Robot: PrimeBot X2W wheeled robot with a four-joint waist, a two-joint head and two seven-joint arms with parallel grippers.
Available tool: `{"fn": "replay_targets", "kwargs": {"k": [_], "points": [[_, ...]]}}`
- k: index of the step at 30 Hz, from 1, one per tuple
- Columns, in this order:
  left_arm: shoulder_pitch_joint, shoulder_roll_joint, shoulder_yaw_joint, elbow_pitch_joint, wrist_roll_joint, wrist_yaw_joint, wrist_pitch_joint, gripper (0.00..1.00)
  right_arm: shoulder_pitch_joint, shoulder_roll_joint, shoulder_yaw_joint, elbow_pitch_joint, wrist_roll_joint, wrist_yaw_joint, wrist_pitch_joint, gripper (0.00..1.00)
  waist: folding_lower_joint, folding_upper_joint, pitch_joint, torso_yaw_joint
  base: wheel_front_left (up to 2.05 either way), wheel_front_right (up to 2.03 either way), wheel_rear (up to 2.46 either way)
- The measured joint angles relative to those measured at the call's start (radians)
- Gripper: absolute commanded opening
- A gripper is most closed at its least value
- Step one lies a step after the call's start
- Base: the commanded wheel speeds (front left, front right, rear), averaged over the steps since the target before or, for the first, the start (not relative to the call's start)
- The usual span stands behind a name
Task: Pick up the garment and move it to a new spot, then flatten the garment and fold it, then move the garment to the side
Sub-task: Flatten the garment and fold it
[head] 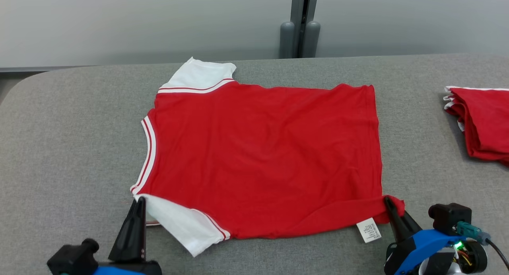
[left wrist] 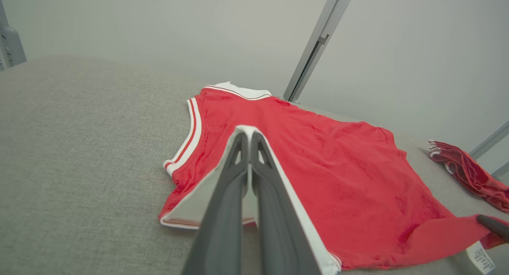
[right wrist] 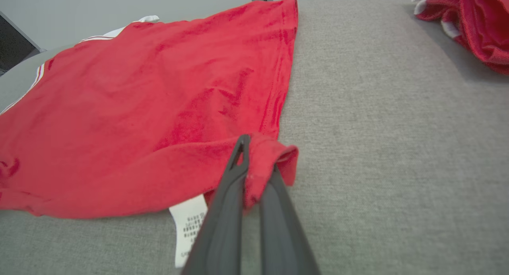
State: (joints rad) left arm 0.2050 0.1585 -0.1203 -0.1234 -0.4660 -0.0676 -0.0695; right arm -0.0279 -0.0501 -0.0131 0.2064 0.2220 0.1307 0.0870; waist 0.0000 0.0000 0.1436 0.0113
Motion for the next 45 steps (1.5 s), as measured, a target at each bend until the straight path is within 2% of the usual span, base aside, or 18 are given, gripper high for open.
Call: {"fn": "replay_targets", "kwargs": {"k": [7, 12, 17, 21, 28, 33, 34, 35, 36, 37, 38, 39, 45], "points": [[-0.242, 0.018, -0.03, 0.147, 0.03, -0.026, -0.039, 0.0, -0.085, 0.0, -0.006, 0.044, 0.052, 0.0, 0.008, 0.0, 0.0001, 0.0, 0.028, 0.006, 0.0, 0.0, 0.0], [-0.438, 0.006, -0.035, 0.272, 0.066, -0.029, -0.103, 0.0, -0.183, 0.0, -0.011, 0.078, 0.072, 0.0, -0.021, 0.0, 0.0001, 0.0, 0.07, -0.006, 0.0, 0.0, 0.0], [-0.568, -0.003, -0.031, 0.4, 0.08, -0.028, -0.148, 0.0, -0.279, 0.0, 0.003, 0.141, 0.071, 0.0, -0.043, 0.0, 0.0002, 0.0, 0.118, -0.022, 0.0, 0.0, 0.0], [-0.635, -0.006, 0.007, 0.459, 0.089, -0.011, -0.18, 0.0, -0.335, 0.0, 0.005, 0.181, 0.071, 0.0, -0.081, 0.0, 0.0002, 0.0, 0.151, -0.03, 0.0, 0.0, 0.0], [-0.685, -0.018, 0.016, 0.526, 0.113, -0.021, -0.191, 0.0, -0.389, 0.0, 0.036, 0.251, 0.072, 0.0, -0.12, 0.0, 0.0002, 0.0, 0.184, -0.036, 0.0, 0.0, 0.0], [-0.706, -0.036, 0.056, 0.526, 0.125, -0.023, -0.192, 0.0, -0.44, 0.0, 0.046, 0.297, 0.068, 0.0, -0.146, 0.02, 0.0002, 0.0, 0.197, -0.036, 0.0, 0.0, 0.0], [-0.708, -0.04, 0.067, 0.52, 0.128, -0.023, -0.192, 0.0, -0.45, 0.0, 0.046, 0.304, 0.068, 0.0, -0.151, 0.15, 0.0002, 0.0, 0.198, -0.036, 0.0, 0.0, 0.0], [-0.711, -0.044, 0.076, 0.514, 0.134, -0.027, -0.192, 0.0, -0.46, 0.0, 0.047, 0.313, 0.065, 0.0, -0.16, 0.34, 0.0001, 0.0, 0.2, -0.037, 0.0, 0.0, 0.0], [-0.713, -0.046, 0.081, 0.512, 0.139, -0.03, -0.192, 0.0, -0.468, 0.0, 0.05, 0.321, 0.059, 0.0, -0.164, 0.85, 0.0001, 0.0, 0.2, -0.037, 0.0, 0.0, 0.0], [-0.715, -0.052, 0.086, 0.51, 0.145, -0.03, -0.192, 0.04, -0.474, 0.0, 0.054, 0.328, 0.057, 0.0, -0.168, 1.0, 0.0001, 0.0, 0.201, -0.037, 0.0, 0.0, 0.0], [-0.715, -0.058, 0.09, 0.509, 0.151, -0.031, -0.192, 0.55, -0.479, 0.0, 0.056, 0.335, 0.055, 0.0, -0.169, 1.0, 0.0001, 0.0, 0.203, -0.037, 0.0, 0.0, 0.0], [-0.715, -0.063, 0.091, 0.508, 0.155, -0.036, -0.192, 1.0, -0.482, 0.0, 0.061, 0.34, 0.052, 0.0, -0.169, 1.0, 0.0001, 0.0, 0.204, -0.037, 0.0, 0.0, 0.0], [-0.692, -0.078, 0.08, 0.49, 0.166, -0.054, -0.192, 1.0, -0.471, 0.0, 0.049, 0.319, 0.02, 0.0, -0.196, 1.0, 0.0002, 0.0, 0.204, -0.034, 0.0, 0.0, 0.0]]}}
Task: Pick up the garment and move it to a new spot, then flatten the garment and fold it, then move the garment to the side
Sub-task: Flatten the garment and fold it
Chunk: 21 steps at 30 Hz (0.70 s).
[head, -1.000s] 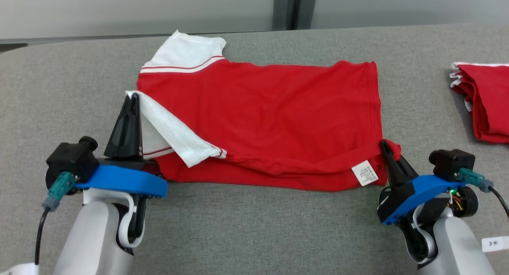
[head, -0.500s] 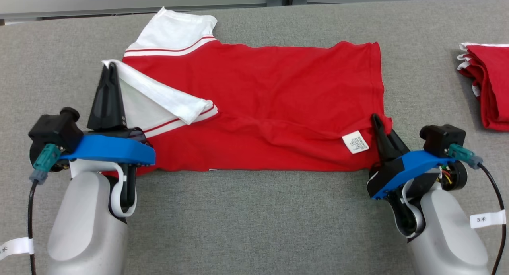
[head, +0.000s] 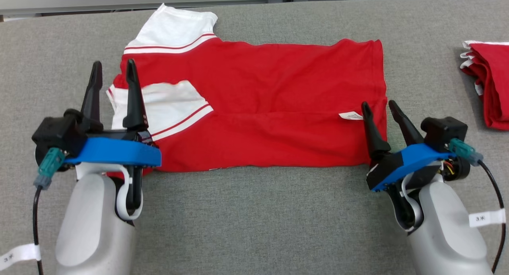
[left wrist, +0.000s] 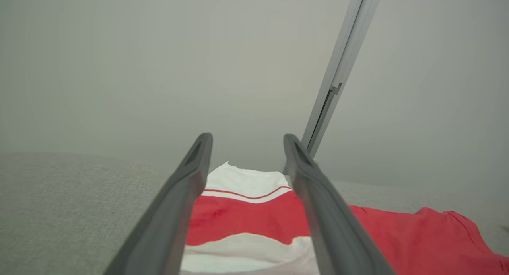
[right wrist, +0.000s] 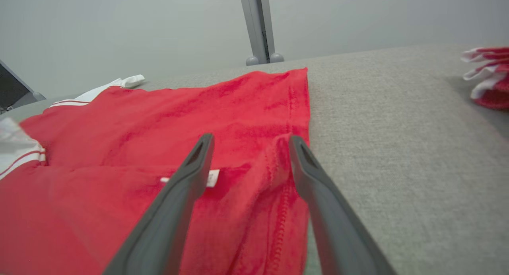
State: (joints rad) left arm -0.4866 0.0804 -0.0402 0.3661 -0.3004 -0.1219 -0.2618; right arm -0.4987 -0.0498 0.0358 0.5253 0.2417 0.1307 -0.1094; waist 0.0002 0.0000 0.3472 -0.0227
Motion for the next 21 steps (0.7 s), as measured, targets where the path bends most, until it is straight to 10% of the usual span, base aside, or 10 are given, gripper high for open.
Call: {"fn": "replay_targets", "kwargs": {"k": [21], "points": [[0.356, 0.052, 0.061, -0.048, -0.155, 0.011, 0.158, 1.0, 0.334, 0.0, -0.099, -0.346, -0.067, 0.0, 0.078, 1.0, -0.0003, 0.0, -0.08, 0.01, 0.0, 0.0, 0.0]]}}
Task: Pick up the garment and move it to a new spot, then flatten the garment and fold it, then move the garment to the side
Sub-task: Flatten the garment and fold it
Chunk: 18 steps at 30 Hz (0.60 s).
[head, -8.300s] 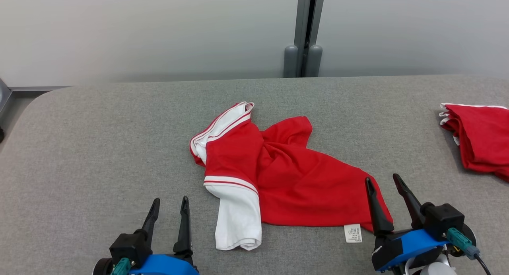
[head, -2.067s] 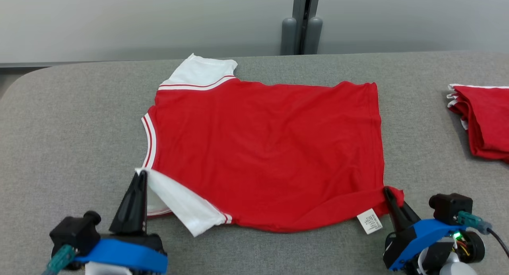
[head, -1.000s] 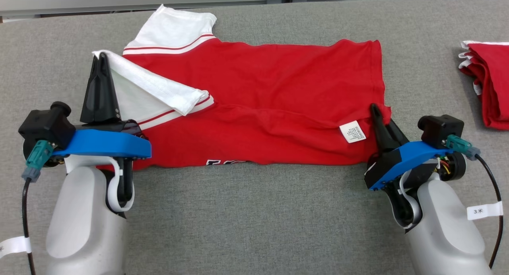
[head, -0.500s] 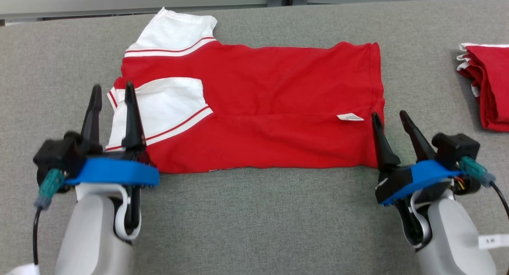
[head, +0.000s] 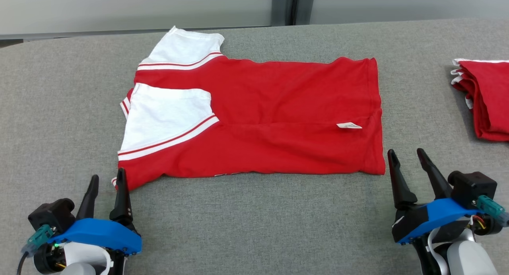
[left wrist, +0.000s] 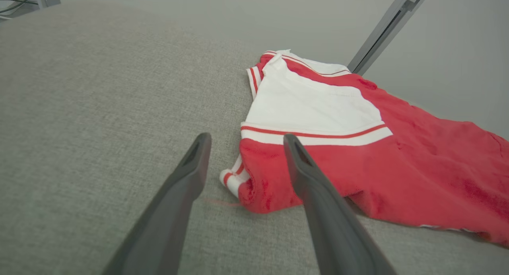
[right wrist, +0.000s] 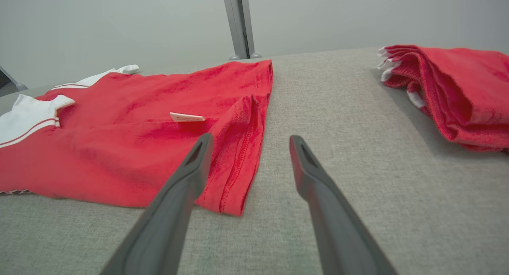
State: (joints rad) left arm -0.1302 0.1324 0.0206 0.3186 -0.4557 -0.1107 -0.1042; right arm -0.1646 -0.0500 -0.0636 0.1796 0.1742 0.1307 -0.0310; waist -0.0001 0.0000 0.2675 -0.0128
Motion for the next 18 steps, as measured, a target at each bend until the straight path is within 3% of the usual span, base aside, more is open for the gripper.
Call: {"fn": "replay_targets", "kwargs": {"k": [9, 14, 16, 17, 18], "points": [[-0.01, -0.012, 0.018, 0.021, -0.106, 0.023, 0.187, 1.0, 0.004, 0.0, 0.057, -0.003, 0.01, 0.0, 0.02, 1.0, 0.0, 0.0, 0.017, -0.015, 0.0, 0.0, 0.0], [-0.035, -0.01, 0.031, 0.04, -0.134, 0.031, 0.209, 1.0, -0.004, 0.0, 0.079, 0.035, 0.022, 0.0, 0.023, 1.0, 0.0, 0.0, 0.029, -0.028, 0.0, 0.0, 0.0], [-0.039, -0.01, 0.029, 0.047, -0.138, 0.03, 0.213, 0.35, -0.008, 0.0, 0.087, 0.058, 0.031, 0.0, 0.022, 1.0, 0.0, 0.0, 0.03, -0.029, 0.0, 0.0, 0.0], [-0.04, -0.01, 0.026, 0.049, -0.143, 0.025, 0.216, 0.1, -0.009, 0.0, 0.09, 0.071, 0.031, 0.0, 0.021, 1.0, 0.0001, 0.0, 0.03, -0.029, 0.0, 0.0, 0.0], [-0.041, -0.011, 0.023, 0.049, -0.144, 0.022, 0.216, 0.0, -0.01, 0.0, 0.092, 0.082, 0.033, 0.0, 0.018, 1.0, 0.0, 0.0, 0.029, -0.027, 0.0, 0.0, 0.0]]}}
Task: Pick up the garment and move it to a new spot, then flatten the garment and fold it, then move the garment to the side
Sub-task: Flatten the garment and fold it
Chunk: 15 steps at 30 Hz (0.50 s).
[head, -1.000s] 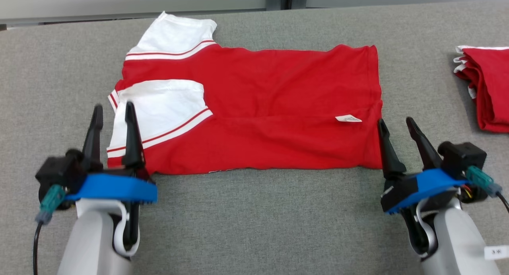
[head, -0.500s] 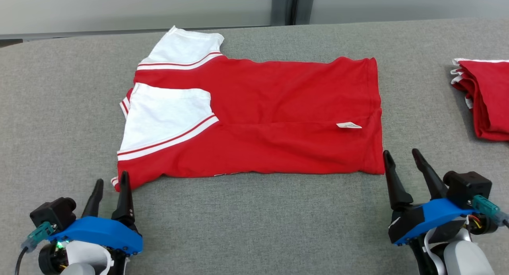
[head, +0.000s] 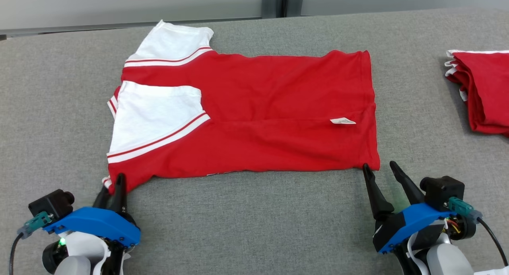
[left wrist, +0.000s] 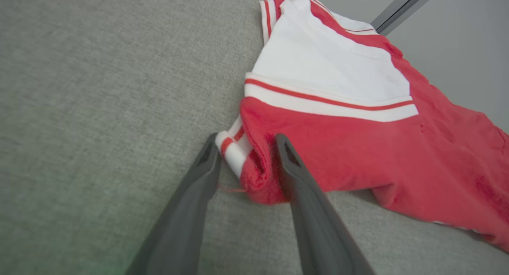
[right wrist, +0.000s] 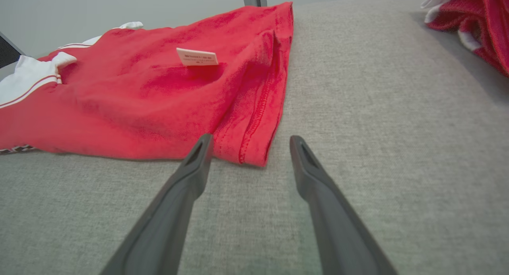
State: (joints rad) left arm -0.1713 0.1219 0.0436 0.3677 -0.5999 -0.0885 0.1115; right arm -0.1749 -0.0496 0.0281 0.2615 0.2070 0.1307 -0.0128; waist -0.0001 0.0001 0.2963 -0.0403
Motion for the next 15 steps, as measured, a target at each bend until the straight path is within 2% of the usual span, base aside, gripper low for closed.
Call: {"fn": "replay_targets", "kwargs": {"k": [13, 14, 15], "points": [[0.005, 0.007, -0.03, -0.076, 0.027, -0.009, -0.074, 0.0, -0.097, 0.0, 0.005, 0.211, 0.033, 0.0, -0.049, 1.0, 0.0002, 0.0, -0.029, 0.035, 0.0, 0.0, 0.0], [0.006, 0.006, -0.032, -0.081, 0.029, -0.009, -0.074, 0.0, -0.106, 0.0, 0.008, 0.235, 0.031, 0.0, -0.044, 0.77, 0.0002, 0.0, -0.03, 0.037, 0.0, 0.0, 0.0], [0.007, 0.005, -0.036, -0.087, 0.029, -0.009, -0.075, 0.0, -0.115, 0.0, 0.011, 0.255, 0.024, 0.0, -0.042, 0.42, 0.0002, 0.0, -0.031, 0.04, 0.0, 0.0, 0.0]]}}
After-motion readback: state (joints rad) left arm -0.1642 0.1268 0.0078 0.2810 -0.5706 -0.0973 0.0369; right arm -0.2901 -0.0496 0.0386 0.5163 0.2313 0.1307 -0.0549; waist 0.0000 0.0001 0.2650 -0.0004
